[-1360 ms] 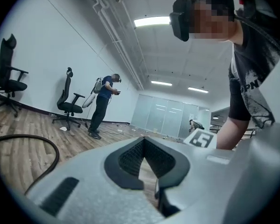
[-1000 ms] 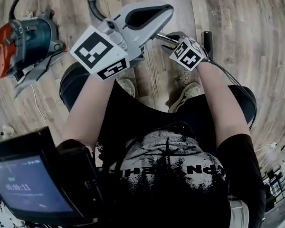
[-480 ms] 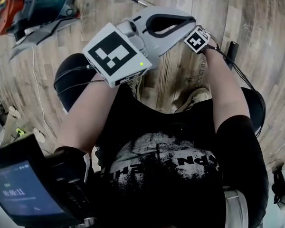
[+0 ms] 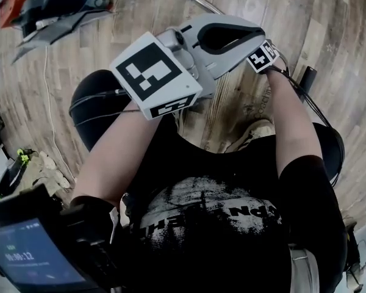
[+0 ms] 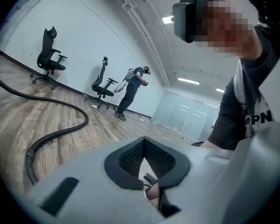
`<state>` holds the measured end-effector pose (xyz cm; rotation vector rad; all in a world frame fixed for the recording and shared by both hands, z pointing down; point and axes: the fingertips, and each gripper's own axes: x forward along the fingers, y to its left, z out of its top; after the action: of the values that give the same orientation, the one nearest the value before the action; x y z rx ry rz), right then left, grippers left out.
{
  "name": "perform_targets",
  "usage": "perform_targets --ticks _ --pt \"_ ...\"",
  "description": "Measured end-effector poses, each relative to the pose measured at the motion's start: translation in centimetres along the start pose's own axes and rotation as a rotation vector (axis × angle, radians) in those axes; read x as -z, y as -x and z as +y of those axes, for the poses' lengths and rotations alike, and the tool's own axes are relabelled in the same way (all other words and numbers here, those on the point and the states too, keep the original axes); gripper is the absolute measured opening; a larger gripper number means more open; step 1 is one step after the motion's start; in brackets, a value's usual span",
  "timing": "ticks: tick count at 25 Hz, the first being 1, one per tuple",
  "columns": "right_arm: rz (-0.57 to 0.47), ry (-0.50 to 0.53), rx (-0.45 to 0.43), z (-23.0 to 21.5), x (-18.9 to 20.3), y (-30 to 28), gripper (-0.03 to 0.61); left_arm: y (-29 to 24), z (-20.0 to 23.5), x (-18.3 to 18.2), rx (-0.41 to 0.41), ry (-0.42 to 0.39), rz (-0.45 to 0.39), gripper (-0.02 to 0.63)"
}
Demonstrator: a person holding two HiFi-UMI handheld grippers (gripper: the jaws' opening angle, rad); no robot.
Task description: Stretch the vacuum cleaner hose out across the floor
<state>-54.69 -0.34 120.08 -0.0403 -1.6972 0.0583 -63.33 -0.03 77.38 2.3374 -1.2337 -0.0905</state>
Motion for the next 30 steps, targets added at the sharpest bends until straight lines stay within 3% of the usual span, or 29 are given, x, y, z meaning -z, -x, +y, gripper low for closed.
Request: perform_targets --ticks 10,13,16,19,22,24,27,28,30 --pt "0.004 0.017 0.057 -2.0 -1.4 3.1 0.176 0.2 3.7 2.5 -0.101 0.005 0.065 0.000" --pt "0.014 0.074 0.109 -3.9 -1.2 6.7 0.176 -1.1 4.8 3.8 -0.136 0.005 0.118 0.002" --pt "0.018 0.156 0.170 -5.8 -1.2 10.3 0.173 -2.4 5.5 7.2 -0.134 0.071 0.238 0.004" --pt "0.038 0.200 0.210 -7.4 -0.9 13.2 0.170 -3.2 6.7 12.4 -0.135 0.239 0.377 0.047" --pt "0.039 0.213 0.226 -8.5 -0.9 15.3 0.170 -4.4 9.3 16.1 -0.191 0.460 0.407 0.103" --pt "0.027 0.202 0.219 -8.3 -0.8 16.1 0.170 -5.6 11.3 17.5 -0.239 0.624 0.340 0.144" --pt "0.007 0.195 0.216 -7.4 -0.8 17.2 0.157 -7.3 13.8 18.4 -0.303 0.893 0.112 0.195" --pt "0.003 0.193 0.216 -7.0 -0.7 17.5 0.156 -7.5 14.3 19.1 -0.328 0.958 0.053 0.195" --pt "-0.002 0.188 0.215 -6.6 -0.5 17.8 0.156 -7.5 14.9 21.0 -0.371 1.017 0.013 0.207"
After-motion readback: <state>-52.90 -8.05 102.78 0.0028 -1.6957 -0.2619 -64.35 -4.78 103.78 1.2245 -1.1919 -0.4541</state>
